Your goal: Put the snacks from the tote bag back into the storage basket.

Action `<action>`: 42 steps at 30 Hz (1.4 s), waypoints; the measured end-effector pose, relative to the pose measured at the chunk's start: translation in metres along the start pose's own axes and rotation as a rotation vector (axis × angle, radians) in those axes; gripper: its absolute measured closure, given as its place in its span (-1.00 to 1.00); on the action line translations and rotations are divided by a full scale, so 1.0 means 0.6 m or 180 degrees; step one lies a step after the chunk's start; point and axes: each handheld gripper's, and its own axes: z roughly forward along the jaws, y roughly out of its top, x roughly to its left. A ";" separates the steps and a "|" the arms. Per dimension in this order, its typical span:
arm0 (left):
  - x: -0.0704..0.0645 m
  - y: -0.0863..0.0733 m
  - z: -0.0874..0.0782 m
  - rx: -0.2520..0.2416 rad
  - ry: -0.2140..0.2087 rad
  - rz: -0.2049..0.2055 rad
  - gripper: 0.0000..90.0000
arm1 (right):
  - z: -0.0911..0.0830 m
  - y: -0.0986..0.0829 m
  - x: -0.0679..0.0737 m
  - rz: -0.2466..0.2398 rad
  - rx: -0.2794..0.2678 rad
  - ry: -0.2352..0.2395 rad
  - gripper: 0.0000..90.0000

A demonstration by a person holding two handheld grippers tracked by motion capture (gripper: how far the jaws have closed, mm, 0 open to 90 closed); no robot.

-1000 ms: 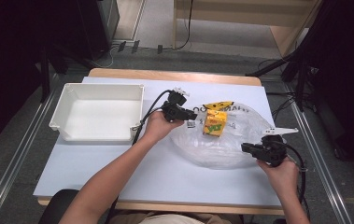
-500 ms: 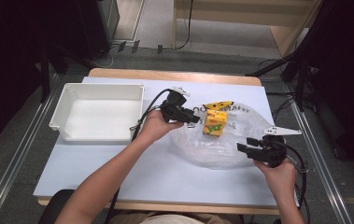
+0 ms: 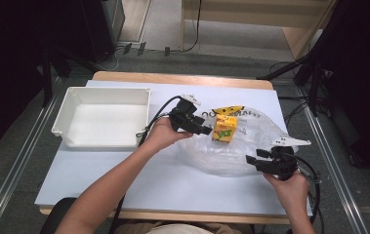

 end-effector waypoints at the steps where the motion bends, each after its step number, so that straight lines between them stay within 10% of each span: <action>1: 0.000 0.000 0.002 0.0005 0.0025 0.0051 -0.06 | 0.001 0.000 0.000 0.0006 0.0002 0.0009 0.03; 15: 0.007 0.018 0.039 0.0003 0.0027 -0.0007 -0.06 | 0.001 0.002 0.000 0.0021 0.0004 0.0051 0.03; 42: 0.003 0.042 0.106 -0.0037 -0.0078 0.0376 -0.24 | 0.007 0.003 -0.001 0.0007 0.0002 0.0105 0.03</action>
